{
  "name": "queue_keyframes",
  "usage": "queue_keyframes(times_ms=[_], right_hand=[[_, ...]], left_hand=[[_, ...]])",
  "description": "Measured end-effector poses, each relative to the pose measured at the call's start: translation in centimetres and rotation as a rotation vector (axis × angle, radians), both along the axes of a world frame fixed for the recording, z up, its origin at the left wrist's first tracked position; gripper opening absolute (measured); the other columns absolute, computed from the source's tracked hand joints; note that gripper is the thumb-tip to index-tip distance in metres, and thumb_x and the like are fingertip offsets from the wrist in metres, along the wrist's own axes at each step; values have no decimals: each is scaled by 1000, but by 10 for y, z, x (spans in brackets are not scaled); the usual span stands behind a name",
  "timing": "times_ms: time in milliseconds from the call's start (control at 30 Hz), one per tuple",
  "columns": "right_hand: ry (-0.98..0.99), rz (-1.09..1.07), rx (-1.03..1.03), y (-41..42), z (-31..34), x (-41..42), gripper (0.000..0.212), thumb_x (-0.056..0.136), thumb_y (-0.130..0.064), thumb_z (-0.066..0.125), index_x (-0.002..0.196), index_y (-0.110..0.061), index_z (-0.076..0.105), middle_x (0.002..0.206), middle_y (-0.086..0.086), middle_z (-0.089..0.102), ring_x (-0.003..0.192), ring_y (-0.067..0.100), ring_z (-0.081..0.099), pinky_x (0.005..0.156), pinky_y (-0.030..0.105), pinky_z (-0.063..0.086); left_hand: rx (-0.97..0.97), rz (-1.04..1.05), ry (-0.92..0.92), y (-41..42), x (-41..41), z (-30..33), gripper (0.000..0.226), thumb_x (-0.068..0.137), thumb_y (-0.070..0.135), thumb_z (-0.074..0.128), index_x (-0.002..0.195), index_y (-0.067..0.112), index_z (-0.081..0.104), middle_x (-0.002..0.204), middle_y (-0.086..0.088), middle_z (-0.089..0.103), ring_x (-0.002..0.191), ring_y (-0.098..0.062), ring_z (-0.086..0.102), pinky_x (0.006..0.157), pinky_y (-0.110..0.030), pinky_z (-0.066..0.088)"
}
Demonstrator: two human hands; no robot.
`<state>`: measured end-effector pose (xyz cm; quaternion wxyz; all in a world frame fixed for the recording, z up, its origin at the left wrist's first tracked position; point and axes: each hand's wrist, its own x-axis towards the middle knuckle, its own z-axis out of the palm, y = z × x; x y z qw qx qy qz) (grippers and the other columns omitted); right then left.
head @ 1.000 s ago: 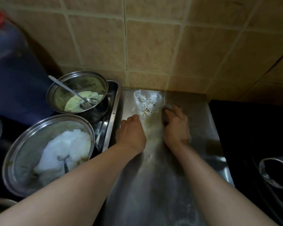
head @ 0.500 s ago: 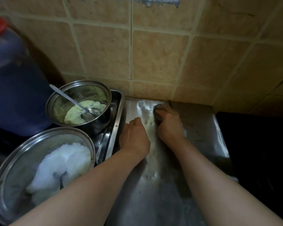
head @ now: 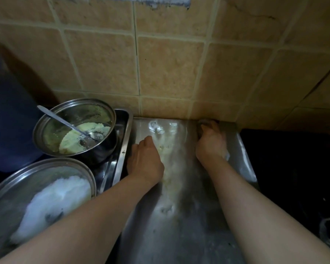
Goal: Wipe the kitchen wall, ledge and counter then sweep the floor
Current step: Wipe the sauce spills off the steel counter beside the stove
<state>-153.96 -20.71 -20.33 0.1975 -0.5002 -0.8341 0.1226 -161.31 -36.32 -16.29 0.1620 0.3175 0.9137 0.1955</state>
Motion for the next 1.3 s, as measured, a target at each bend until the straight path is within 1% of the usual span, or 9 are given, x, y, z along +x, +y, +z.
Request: queue_keyframes(times_ms=[200,367,500,633,733,800,900,1167,1300], right_hand=[[94,328,128,-46,-14,25,44,79,-2,55,120,-17,64,135,3,52,118,32,48,98,39,43],[106,-147,94,-38,-10,68,45,81,-17,39,121,-17,61,138,3,46,122,32,42,101,35,35],[229,86,78,-87,-21,56,31,92,-22,41,111,-24,65,129,-1,54,124,23,46,105,20,32],[250,558,-98,-107,-14,46,50,84,7,50,123,-22,61,137,2,47,131,22,39,110,35,34],[191,364,-147,-76,-10,40,53,86,3,47,133,-21,52,144,1,39,133,23,33,106,18,23],[194,350,-66,-73,-5,25,50,81,7,49,127,-13,59,141,7,46,127,29,40,109,25,27],[173,656,-78,-82,-11,-2,42,78,6,55,117,-5,65,129,13,56,119,34,51,101,45,43],[150,974,-232,-107,-8,46,50,74,12,57,118,-10,66,130,8,54,124,19,48,107,32,38],[193,537,-240,-85,-8,57,40,89,-19,51,126,-29,59,140,-1,46,126,11,41,106,15,29]], left_hand=[[-47,-21,16,-8,11,3,61,84,4,55,139,8,28,143,-9,36,131,-30,30,97,-38,37],[-56,-22,13,-17,16,3,52,83,2,50,132,7,34,137,-11,41,128,-31,34,91,-40,41],[-37,9,-17,-26,22,1,62,84,2,52,140,5,27,143,-11,36,132,-32,30,96,-40,39],[-49,47,-34,-35,30,2,60,84,4,52,139,6,28,143,-12,36,132,-33,31,100,-38,37],[-62,48,-42,-41,34,0,63,83,5,53,140,5,27,142,-13,38,132,-32,34,104,-36,36],[-47,54,-44,-46,34,-1,61,82,3,52,139,4,29,140,-14,41,131,-31,37,105,-36,37],[-31,71,-61,-48,35,-1,61,82,3,52,138,3,28,139,-15,43,130,-31,38,106,-36,37],[-12,108,-71,-59,52,1,48,83,2,47,129,5,35,131,-16,49,123,-33,44,99,-38,39],[-21,124,-92,-68,66,5,53,84,-1,48,135,3,31,135,-16,45,128,-33,38,102,-37,36]])
